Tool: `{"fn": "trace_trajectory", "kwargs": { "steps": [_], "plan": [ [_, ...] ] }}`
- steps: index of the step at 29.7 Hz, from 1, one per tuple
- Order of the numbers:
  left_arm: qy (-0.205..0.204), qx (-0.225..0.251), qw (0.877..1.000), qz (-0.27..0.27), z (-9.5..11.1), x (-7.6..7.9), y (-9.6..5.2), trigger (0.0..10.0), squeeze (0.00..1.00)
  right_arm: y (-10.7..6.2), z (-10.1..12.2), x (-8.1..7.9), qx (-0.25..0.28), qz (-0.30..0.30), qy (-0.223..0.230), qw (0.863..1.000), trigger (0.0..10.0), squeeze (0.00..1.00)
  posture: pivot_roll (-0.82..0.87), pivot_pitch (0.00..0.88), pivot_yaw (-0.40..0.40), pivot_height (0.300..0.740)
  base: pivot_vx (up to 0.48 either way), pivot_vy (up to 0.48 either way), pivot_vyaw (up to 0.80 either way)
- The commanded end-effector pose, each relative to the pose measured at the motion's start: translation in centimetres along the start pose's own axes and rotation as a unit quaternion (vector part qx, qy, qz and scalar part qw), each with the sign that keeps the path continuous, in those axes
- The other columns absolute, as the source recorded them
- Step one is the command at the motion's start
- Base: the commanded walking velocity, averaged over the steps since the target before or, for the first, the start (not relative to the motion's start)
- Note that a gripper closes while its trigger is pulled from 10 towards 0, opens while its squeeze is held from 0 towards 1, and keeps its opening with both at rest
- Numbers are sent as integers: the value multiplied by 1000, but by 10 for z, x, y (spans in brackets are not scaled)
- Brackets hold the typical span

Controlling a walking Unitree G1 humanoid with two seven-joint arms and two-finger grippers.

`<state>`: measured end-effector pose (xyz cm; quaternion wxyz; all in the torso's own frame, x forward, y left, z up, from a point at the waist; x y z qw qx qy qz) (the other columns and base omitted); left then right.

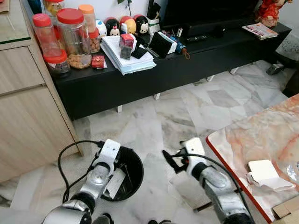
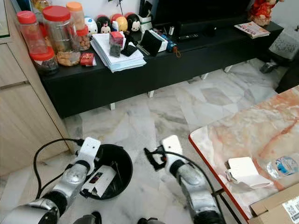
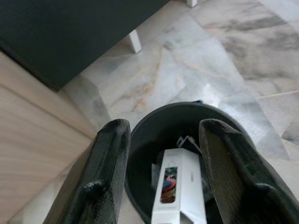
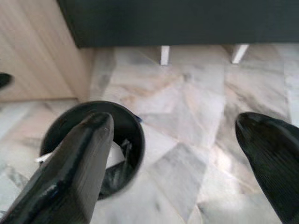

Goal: Picking trash to rubbish bin

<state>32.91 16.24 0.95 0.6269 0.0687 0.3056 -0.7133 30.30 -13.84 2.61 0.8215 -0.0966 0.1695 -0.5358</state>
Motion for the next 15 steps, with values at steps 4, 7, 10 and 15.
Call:
{"fn": "trace_trajectory", "kwargs": {
  "steps": [4,7,10,15],
  "plan": [
    [-20,-37,999,-4,-23,7,-9,10000,0,-10,-19,25,-19,-56,11,998,10000,0,38,165,-169,740,0,0,0],
    [-37,-68,997,-4,-40,8,-16,10000,0,-19,-33,45,-26,-111,28,993,10000,0,35,157,-165,740,0,0,0],
    [-43,-84,996,-3,-49,9,-21,10000,0,-25,-42,55,-37,-138,39,989,10000,0,41,153,-165,740,0,0,0],
    [-55,-108,993,3,-63,9,-28,10000,0,-40,-64,67,-69,-172,62,981,10000,0,45,149,-165,740,0,0,0]
  ]
}}
Point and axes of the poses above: a point about 5 cm out from each wrist's last joint towards the gripper, its own y axis pointing out of the wrist towards the gripper, its own z axis along the axis of the wrist's last joint, x = y × z, the point moved 2 cm from there along y, pointing out of the wrist towards the gripper, and after that the axes turned 10 degrees about y, right-handed, at the moved point
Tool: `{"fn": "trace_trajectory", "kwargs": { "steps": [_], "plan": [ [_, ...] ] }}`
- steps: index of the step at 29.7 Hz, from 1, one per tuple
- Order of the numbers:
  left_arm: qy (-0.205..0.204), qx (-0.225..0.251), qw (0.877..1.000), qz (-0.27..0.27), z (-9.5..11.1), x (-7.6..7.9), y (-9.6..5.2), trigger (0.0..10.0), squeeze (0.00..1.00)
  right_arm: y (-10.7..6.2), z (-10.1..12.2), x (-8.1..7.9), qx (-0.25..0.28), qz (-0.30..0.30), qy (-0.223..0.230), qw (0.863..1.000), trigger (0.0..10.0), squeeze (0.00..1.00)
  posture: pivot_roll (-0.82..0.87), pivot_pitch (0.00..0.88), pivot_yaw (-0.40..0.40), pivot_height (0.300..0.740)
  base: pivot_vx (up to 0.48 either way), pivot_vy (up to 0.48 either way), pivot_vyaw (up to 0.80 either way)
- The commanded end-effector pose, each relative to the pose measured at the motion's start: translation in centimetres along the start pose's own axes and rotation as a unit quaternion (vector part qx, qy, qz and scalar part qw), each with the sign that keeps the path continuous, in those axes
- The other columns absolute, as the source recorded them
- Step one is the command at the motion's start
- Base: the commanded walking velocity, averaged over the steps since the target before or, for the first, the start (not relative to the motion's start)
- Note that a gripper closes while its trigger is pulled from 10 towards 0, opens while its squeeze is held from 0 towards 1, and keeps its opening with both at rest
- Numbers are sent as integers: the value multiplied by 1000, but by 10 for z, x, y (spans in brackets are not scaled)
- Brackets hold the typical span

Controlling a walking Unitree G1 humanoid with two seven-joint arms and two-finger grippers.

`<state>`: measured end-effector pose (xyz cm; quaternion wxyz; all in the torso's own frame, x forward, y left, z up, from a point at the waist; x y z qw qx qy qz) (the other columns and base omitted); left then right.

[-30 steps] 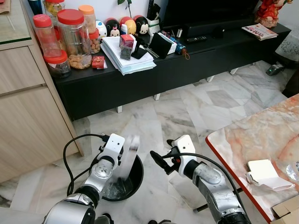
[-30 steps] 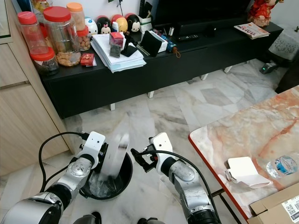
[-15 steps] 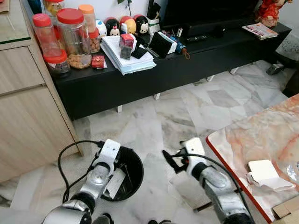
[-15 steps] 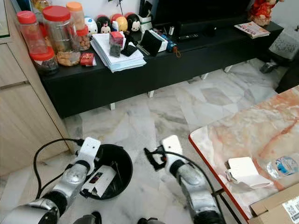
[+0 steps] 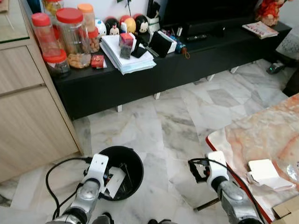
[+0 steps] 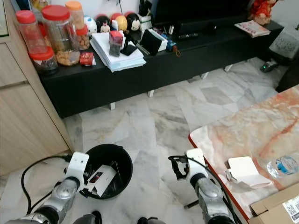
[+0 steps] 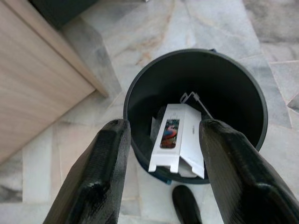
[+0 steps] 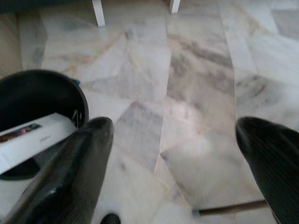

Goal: Picking trash to rubbish bin

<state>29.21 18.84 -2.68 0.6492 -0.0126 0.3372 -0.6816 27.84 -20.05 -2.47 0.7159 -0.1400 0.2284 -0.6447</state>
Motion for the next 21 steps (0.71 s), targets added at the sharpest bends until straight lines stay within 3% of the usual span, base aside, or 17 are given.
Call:
{"fn": "trace_trajectory", "kwargs": {
  "steps": [1,9,15,21],
  "plan": [
    [-14,-28,1000,-3,-14,4,-4,10000,0,-10,-15,19,-20,-31,17,999,10000,0,46,150,-165,740,0,0,0],
    [-17,-34,999,-3,-20,4,-7,10000,0,-14,-29,18,-35,-17,36,999,10000,0,44,142,-160,740,0,0,0],
    [-16,-34,999,-8,-22,8,-9,10000,0,-26,-57,27,-93,-47,41,994,10000,0,51,137,-158,740,0,0,0],
    [-16,-33,999,-8,-25,9,-10,10000,0,-35,-72,30,-110,-46,55,991,10000,0,46,136,-157,740,0,0,0]
  ]
}}
Point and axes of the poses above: a point about 5 cm out from each wrist's last joint towards the gripper, its own y axis pointing out of the wrist towards the gripper, its own z axis along the axis of the wrist's last joint, x = y × z, the point moved 2 cm from there along y, pointing out of the wrist towards the gripper, and after that the axes turned 10 degrees about y, right-handed, at the moved point
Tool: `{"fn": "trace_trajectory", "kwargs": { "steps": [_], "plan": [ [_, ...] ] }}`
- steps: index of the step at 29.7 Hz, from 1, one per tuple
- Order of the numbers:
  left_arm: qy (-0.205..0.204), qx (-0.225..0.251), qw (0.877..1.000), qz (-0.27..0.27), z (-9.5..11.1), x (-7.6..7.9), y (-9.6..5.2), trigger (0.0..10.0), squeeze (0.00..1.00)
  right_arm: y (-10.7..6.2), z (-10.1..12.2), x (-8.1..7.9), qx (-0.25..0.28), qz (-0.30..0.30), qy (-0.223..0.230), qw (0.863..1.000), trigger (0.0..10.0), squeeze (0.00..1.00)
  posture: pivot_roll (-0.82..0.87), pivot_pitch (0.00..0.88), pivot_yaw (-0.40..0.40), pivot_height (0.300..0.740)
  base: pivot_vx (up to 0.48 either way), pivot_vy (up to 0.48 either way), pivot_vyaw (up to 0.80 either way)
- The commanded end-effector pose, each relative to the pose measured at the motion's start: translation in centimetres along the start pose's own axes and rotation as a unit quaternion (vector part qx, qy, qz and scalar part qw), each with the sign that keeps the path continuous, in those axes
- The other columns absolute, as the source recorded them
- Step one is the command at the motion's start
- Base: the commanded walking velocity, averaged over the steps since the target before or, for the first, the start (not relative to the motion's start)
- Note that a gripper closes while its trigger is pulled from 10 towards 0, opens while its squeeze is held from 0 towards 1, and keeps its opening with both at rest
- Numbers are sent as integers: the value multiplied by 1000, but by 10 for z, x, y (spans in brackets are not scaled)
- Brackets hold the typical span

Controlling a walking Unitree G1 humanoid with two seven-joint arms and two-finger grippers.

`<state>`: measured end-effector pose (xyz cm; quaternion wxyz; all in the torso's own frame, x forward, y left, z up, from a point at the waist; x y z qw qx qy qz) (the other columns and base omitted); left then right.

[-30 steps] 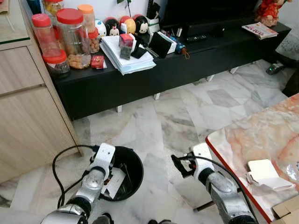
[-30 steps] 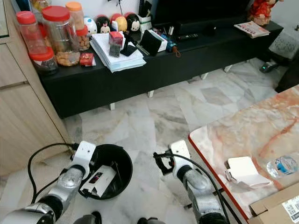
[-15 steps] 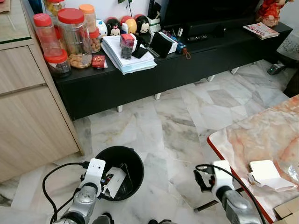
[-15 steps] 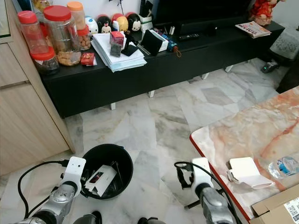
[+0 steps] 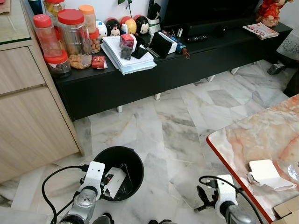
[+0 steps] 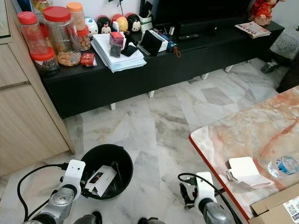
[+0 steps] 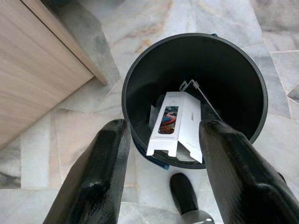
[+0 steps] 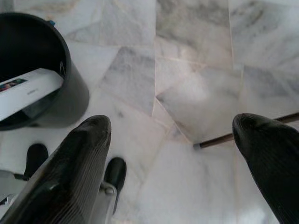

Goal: Picking trash to rubbish bin

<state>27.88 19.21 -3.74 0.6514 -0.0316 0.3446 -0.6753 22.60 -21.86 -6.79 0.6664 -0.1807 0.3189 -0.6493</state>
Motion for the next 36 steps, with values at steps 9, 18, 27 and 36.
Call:
{"fn": "trace_trajectory", "kwargs": {
  "steps": [9,18,27,36],
  "plan": [
    [-3,-35,999,-9,-23,7,-8,10000,0,-27,-67,20,-107,-58,26,992,10000,0,49,148,-155,740,0,0,0],
    [7,-61,998,-22,-37,14,-15,10000,0,-32,-86,16,-118,-101,71,985,10000,0,52,154,-147,740,0,0,0],
    [-9,-147,988,-41,-78,24,-34,10000,0,-28,-77,17,-99,-112,80,986,10000,0,52,154,-147,740,0,0,0],
    [-19,-167,985,-41,-90,26,-41,10000,0,-27,-73,19,-89,-113,78,986,10000,0,60,148,-149,740,0,0,0]
  ]
}}
Point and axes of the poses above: a point about 5 cm out from each wrist's last joint towards the gripper, its own y axis pointing out of the wrist towards the gripper, its own z axis along the axis of the wrist's last joint, x = y × z, the point moved 2 cm from there along y, pointing out of the wrist towards the gripper, and after that the axes turned 10 degrees about y, right-handed, at the moved point
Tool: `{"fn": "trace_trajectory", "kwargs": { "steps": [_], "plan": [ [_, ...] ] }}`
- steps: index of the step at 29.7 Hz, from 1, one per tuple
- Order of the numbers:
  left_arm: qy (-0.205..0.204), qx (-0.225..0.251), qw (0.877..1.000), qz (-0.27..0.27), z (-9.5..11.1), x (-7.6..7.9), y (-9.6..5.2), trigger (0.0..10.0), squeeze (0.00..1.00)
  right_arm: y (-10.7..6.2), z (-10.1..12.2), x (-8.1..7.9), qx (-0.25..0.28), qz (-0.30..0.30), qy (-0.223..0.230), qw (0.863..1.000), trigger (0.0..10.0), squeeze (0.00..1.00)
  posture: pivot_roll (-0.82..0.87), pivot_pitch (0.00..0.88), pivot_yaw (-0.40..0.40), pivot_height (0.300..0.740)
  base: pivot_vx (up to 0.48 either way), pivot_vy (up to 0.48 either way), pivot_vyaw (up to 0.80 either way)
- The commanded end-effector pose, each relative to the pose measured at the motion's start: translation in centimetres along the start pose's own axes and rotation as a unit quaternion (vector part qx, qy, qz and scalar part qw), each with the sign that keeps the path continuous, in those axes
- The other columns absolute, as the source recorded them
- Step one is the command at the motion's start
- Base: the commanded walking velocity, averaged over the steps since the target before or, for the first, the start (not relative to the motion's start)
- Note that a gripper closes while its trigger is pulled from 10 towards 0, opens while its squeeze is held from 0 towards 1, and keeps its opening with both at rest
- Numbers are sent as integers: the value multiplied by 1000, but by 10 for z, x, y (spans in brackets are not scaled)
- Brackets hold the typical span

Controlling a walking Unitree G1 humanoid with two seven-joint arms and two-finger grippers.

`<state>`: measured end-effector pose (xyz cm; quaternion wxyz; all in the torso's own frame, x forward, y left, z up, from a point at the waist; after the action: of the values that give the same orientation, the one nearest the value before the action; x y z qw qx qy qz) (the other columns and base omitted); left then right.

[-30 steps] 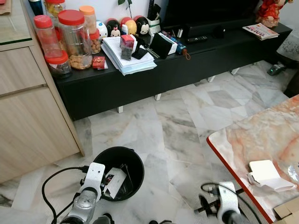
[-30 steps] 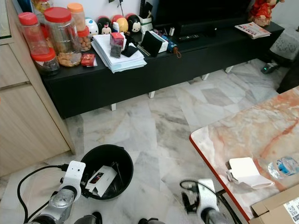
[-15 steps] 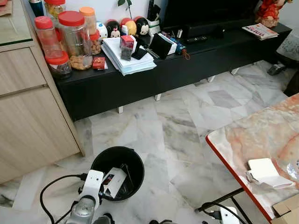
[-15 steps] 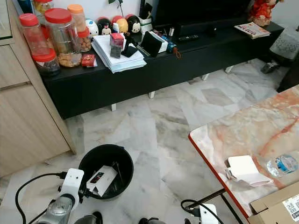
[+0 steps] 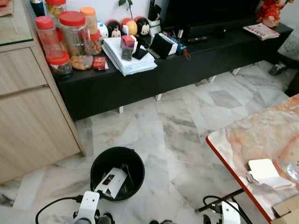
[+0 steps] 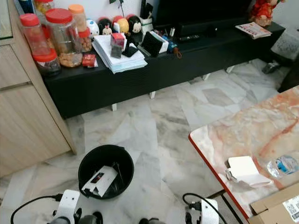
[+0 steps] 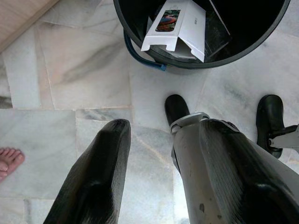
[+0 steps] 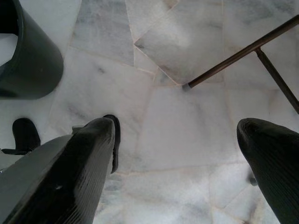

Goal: Picking trash to rubbish bin

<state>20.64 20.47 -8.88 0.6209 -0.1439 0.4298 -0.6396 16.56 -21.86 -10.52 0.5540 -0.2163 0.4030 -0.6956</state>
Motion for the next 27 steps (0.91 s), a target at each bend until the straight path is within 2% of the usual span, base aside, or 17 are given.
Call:
{"fn": "trace_trajectory", "kwargs": {
  "steps": [1,8,17,19,27],
  "plan": [
    [-8,-22,1000,-9,-11,6,-3,10000,0,-4,-5,11,-5,-13,2,1000,10000,0,61,145,-149,740,0,0,0],
    [-6,-10,1000,-3,-4,6,-1,10000,0,-4,-6,12,-6,-11,9,1000,10000,0,65,137,-149,740,0,0,0],
    [-2,35,999,26,17,-6,2,10000,0,-5,-9,13,-13,-9,13,1000,10000,0,66,123,-144,740,0,0,0],
    [-1,38,999,29,19,-11,3,10000,0,-5,-11,13,-17,-10,12,1000,10000,0,71,118,-140,740,0,0,0],
    [3,37,999,28,17,-12,3,10000,0,-5,-11,13,-17,-10,20,1000,10000,0,68,107,-134,740,0,0,0]
  ]
}}
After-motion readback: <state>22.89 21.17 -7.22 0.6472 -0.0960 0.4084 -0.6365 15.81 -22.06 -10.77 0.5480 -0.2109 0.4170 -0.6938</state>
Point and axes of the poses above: a point about 5 cm out from each wrist's last joint towards the gripper, its own y axis pointing out of the wrist towards the gripper, its own z axis along the axis of the wrist's last joint, x = y × z, the point moved 2 cm from there along y, pointing out of the wrist towards the gripper, and after that the axes turned 10 degrees about y, right-handed, at the moved point
